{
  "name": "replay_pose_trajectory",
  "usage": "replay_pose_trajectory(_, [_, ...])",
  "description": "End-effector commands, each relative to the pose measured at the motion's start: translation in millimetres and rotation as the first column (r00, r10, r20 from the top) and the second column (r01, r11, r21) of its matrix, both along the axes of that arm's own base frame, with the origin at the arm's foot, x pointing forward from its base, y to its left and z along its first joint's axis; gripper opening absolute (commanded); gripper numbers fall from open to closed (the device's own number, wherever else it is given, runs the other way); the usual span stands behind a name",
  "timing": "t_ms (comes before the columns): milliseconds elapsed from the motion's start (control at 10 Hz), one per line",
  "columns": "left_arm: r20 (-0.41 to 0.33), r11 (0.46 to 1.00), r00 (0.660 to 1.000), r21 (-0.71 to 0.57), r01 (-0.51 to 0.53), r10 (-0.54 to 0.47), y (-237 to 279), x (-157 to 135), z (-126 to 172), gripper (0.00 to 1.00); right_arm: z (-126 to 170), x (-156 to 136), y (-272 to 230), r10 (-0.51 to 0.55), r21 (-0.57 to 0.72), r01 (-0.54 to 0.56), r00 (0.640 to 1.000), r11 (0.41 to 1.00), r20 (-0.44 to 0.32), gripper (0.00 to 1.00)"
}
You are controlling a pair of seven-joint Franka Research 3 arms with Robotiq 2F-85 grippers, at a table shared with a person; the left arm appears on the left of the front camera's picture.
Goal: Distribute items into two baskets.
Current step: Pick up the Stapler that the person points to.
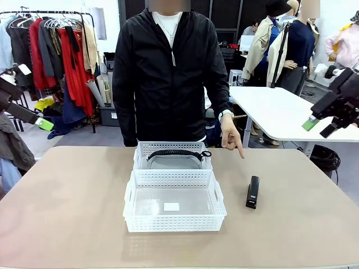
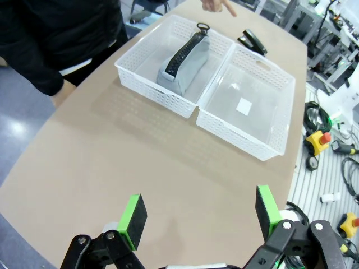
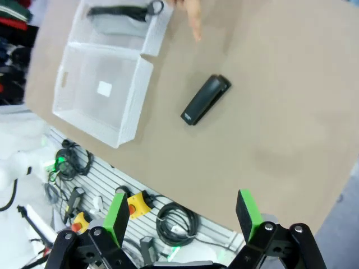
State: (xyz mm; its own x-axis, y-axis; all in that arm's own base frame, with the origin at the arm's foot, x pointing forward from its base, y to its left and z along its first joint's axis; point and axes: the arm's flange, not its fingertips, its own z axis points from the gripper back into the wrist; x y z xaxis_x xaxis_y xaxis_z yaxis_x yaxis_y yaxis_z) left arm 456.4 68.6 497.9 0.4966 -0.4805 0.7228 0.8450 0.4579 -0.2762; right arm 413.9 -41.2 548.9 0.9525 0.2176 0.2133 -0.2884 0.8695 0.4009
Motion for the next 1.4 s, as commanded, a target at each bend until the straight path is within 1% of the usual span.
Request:
replay_pose_trajectory(0, [0.002, 1.0, 1.0, 0.0, -0.001, 0.001, 1.5, 1.1, 2.7, 1.0, -2.1, 7.6, 27.3, -0.027, -0.036, 0.024, 0.995, 0.999, -0.098, 1.0])
replay_pose_trajectory(100, [0.002, 1.0, 1.0, 0.0, -0.001, 0.001, 1.5, 1.1, 2.7, 1.0, -6.3, 9.7, 42.4, -0.067, -0.063, 0.059, 0.989, 0.996, -0.129, 1.0])
replay_pose_trajectory(400, [0.002, 1.0, 1.0, 0.0, -0.001, 0.001, 1.5, 1.1, 2.7, 1.0, -21.4, 13.0, 73.1, -0.179, -0.119, 0.162, 0.972, 0.98, -0.153, 1.0])
replay_pose_trajectory(500, [0.002, 1.0, 1.0, 0.0, -0.001, 0.001, 1.5, 1.1, 2.7, 1.0, -29.7, 15.7, 81.8, -0.225, -0.158, 0.202, 0.963, 0.967, -0.149, 1.0])
replay_pose_trajectory(600, [0.002, 1.0, 1.0, 0.0, -0.001, 0.001, 1.5, 1.1, 2.7, 1.0, -35.1, 19.3, 88.3, -0.27, -0.175, 0.247, 0.955, 0.953, -0.124, 1.0])
replay_pose_trajectory(800, [0.002, 1.0, 1.0, 0.0, -0.001, 0.001, 1.5, 1.1, 2.7, 1.0, -49.5, 26.6, 107.3, -0.308, -0.207, 0.281, 0.945, 0.937, -0.11, 1.0])
replay_pose_trajectory(900, [0.002, 1.0, 1.0, 0.0, -0.001, 0.001, 1.5, 1.1, 2.7, 1.0, -54.0, 28.5, 114.3, -0.342, -0.219, 0.316, 0.935, 0.923, -0.091, 1.0])
replay_pose_trajectory(1000, [0.002, 1.0, 1.0, 0.0, -0.001, 0.001, 1.5, 1.1, 2.7, 1.0, -57.5, 28.8, 121.1, -0.36, -0.232, 0.334, 0.93, 0.914, -0.079, 1.0])
replay_pose_trajectory(1200, [0.002, 1.0, 1.0, 0.0, -0.001, 0.001, 1.5, 1.1, 2.7, 1.0, -63.4, 28.1, 134.2, -0.381, -0.29, 0.342, 0.92, 0.894, -0.088, 1.0])
replay_pose_trajectory(1300, [0.002, 1.0, 1.0, 0.0, -0.001, 0.001, 1.5, 1.1, 2.7, 1.0, -65.9, 29.3, 142.5, -0.38, -0.312, 0.339, 0.922, 0.888, -0.08, 1.0])
